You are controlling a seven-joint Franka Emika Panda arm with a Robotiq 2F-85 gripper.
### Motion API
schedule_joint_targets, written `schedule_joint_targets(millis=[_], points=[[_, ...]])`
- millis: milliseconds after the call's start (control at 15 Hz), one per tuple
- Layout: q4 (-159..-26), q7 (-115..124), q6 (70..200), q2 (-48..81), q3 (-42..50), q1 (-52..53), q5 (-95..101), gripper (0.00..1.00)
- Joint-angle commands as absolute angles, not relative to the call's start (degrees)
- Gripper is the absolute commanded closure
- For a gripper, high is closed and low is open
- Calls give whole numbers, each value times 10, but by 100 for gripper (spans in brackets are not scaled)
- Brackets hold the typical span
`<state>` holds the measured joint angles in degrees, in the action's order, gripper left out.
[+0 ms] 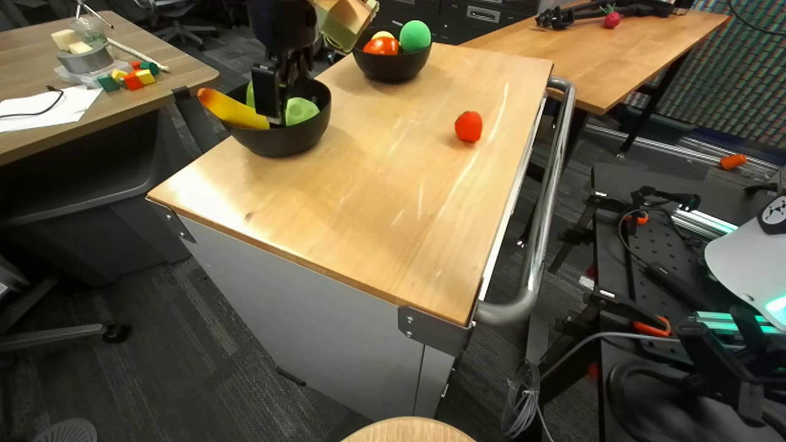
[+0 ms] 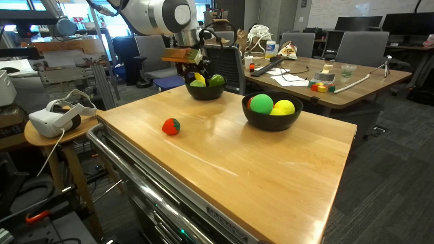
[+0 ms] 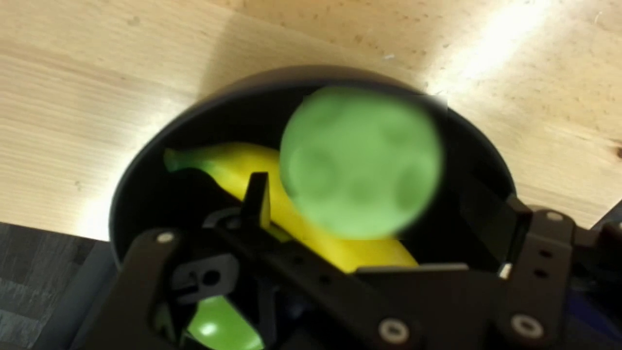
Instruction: Take the fruits out of the left and right bowl respectively and put them on the table
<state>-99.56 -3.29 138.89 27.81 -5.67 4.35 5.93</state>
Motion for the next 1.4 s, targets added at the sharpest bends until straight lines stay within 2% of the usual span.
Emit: schedule_joint_targets(millis=[0,67,267,400,867,1133,1333], points=[[-979,-37,1343,279,-44,54,68,8],[-979,-35,1336,279,-41,55,74,26],[-982,-35,1330,279,-38,54,78,52],[-986,-42,1325,272,-39,51,78,62],[-1058,-73,1351,116,-43,57,127,77],[-1153,-96,1327,-3,-56,42,69,85],[-1227,-145,1312,-45,-44,36,-63,88]])
